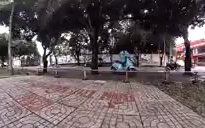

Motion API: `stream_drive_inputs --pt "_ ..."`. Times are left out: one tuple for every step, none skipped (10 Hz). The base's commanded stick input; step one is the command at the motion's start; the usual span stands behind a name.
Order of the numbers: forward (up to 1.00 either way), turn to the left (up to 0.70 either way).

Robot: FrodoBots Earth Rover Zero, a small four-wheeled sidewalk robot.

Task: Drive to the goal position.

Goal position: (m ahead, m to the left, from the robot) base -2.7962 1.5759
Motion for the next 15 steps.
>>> stream_drive_inputs --pt "1.0 0.27" --pt "1.0 0.27" --pt "1.0 0.27" --pt "1.0 0.27" --pt "1.0 0.27" --pt "1.0 0.27" --pt "1.0 0.27" --pt "1.0 0.27" --pt "1.0 0.27" --pt "1.0 0.27" --pt "1.0 0.27" --pt "1.0 0.27" --pt "1.0 0.27" --pt "1.0 0.27" --pt "1.0 0.27"
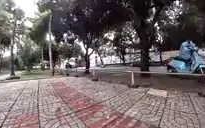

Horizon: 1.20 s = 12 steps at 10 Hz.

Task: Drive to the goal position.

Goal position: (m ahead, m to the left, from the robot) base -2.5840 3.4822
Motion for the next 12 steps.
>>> stream_drive_inputs --pt "1.0 0.27" --pt "1.0 0.27" --pt "1.0 0.27" --pt "1.0 0.27" --pt "1.0 0.27" --pt "1.0 0.27" --pt "1.0 0.27" --pt "1.0 0.27" --pt "1.0 0.27" --pt "1.0 0.27" --pt "1.0 0.27" --pt "1.0 0.27"
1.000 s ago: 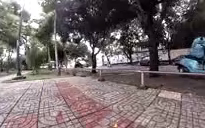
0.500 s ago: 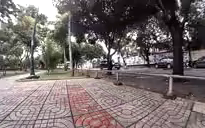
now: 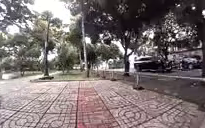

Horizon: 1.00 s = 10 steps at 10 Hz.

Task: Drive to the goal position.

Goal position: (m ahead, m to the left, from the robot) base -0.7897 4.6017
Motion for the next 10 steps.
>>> stream_drive_inputs --pt "1.0 0.27" --pt "1.0 0.27" --pt "1.0 0.27" --pt "1.0 0.27" --pt "1.0 0.27" --pt "1.0 0.25" --pt "1.0 0.0" --pt "1.0 0.0" --pt "1.0 0.0" --pt "1.0 0.0"
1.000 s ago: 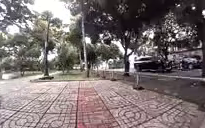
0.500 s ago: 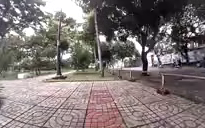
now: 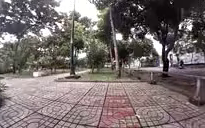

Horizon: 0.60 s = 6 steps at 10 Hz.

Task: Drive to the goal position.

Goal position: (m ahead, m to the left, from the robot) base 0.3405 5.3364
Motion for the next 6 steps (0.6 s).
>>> stream_drive_inputs --pt "1.0 0.0" --pt "1.0 0.0" --pt "1.0 0.0" --pt "1.0 0.0" --pt "1.0 -0.15" --pt "1.0 -0.27"
